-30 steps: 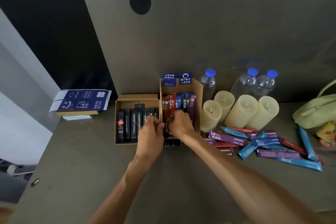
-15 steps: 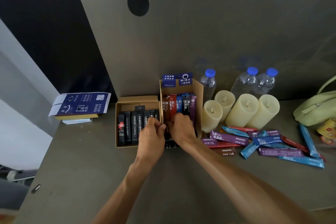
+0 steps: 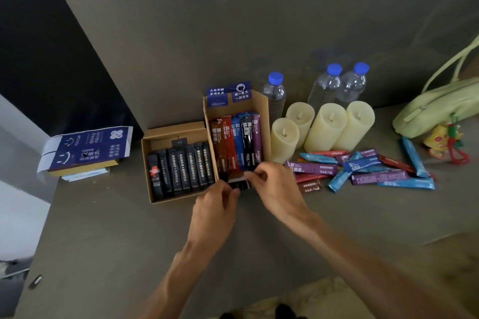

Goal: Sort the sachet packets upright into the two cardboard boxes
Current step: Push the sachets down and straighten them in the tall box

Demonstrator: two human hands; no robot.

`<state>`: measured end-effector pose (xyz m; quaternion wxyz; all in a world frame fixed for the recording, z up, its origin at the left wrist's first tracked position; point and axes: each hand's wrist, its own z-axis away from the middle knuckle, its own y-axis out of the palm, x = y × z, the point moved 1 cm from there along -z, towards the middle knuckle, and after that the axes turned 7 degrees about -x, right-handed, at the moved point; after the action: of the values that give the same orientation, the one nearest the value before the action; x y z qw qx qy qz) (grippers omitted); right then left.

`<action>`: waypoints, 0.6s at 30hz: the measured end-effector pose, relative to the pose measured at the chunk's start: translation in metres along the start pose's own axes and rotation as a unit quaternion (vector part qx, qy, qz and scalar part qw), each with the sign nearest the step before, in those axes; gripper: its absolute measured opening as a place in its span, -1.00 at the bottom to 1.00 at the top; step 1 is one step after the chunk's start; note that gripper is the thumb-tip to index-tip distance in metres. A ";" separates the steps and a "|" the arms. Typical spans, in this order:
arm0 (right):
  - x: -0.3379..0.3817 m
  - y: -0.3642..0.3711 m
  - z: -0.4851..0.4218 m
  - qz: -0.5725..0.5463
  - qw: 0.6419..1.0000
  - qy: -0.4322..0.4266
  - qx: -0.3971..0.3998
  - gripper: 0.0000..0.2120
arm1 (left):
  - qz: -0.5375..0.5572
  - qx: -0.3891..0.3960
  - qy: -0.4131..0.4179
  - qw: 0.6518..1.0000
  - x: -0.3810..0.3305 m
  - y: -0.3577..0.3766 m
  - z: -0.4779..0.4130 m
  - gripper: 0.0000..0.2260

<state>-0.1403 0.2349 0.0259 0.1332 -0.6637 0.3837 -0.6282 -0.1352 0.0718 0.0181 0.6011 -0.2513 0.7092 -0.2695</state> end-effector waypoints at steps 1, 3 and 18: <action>-0.009 -0.007 0.009 0.005 1.000 0.002 -0.004 -0.77 | -0.010 0.014 0.014 1.000 -0.003 0.008 0.007 -0.87; -0.031 -0.020 0.025 0.024 1.000 0.006 0.004 -0.77 | -0.025 0.044 0.029 0.998 -0.011 0.025 0.018 -0.92; -0.117 -0.074 0.026 0.160 0.983 0.012 0.094 -0.69 | -0.183 0.127 0.027 0.974 -0.049 0.112 0.030 -0.58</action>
<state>-0.0810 0.3557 -0.0158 0.2892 -0.5709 0.4253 -0.6399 -0.1019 0.1844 -0.0273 0.5491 -0.2914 0.6269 -0.4696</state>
